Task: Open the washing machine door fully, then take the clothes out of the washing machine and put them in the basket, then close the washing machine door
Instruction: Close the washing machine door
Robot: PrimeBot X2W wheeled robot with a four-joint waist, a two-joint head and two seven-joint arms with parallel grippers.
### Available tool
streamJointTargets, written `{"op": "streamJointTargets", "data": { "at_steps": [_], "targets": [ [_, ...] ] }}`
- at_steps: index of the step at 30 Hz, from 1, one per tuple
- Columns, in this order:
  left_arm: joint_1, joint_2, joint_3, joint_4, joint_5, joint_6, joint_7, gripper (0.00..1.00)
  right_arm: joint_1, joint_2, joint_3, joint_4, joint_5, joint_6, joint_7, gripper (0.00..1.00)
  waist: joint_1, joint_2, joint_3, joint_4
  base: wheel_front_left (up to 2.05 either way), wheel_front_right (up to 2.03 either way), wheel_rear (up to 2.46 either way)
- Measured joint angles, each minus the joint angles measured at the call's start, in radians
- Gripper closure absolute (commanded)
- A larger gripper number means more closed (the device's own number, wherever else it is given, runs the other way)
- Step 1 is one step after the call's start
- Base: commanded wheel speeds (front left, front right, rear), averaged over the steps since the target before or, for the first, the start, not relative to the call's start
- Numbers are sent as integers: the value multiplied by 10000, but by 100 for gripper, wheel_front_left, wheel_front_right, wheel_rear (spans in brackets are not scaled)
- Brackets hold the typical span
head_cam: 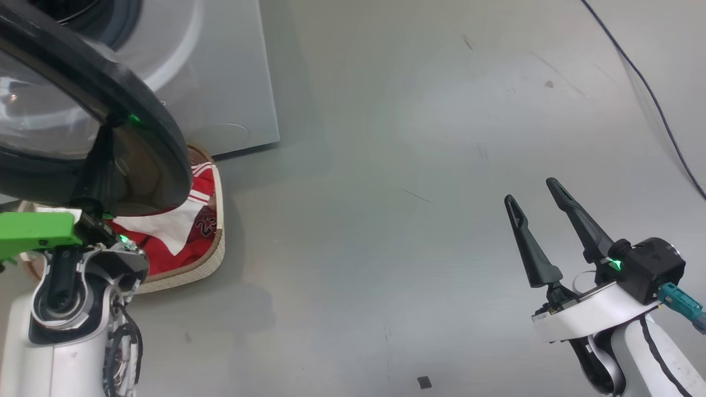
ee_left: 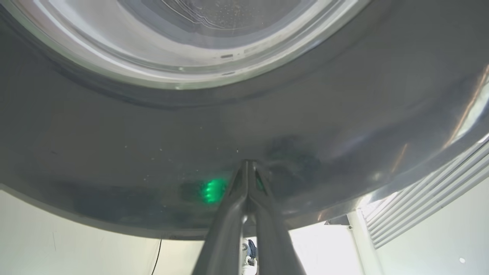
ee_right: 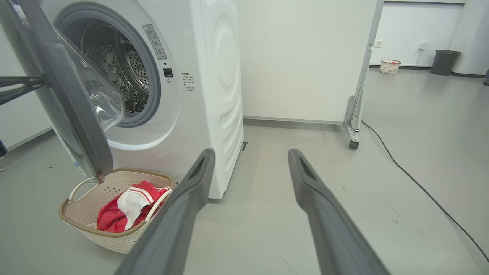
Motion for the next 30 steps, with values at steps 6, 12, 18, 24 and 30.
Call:
{"op": "streamJointTargets", "data": {
  "at_steps": [6,12,18,24,30],
  "targets": [
    [-436,0,405,487,474,0,-834,100,-33,127,-8,107,127,0,0,0,0,0,186,-659,0,0,0],
    [-1145,-8,600,911,978,23,-1620,100,-75,146,-40,123,217,0,0,0,0,0,397,-1185,0,0,0],
    [-1872,-8,855,1390,1499,188,-2447,100,-238,245,-90,128,355,0,0,0,0,0,694,-1542,0,0,0],
    [-2422,69,974,1785,1668,194,-2920,100,-308,360,-115,165,441,0,0,0,0,0,962,-1840,0,0,0],
    [-2944,219,905,2199,1785,194,-3080,100,-444,462,-209,169,520,0,0,0,0,0,1217,-2045,0,0,0]
  ]
}}
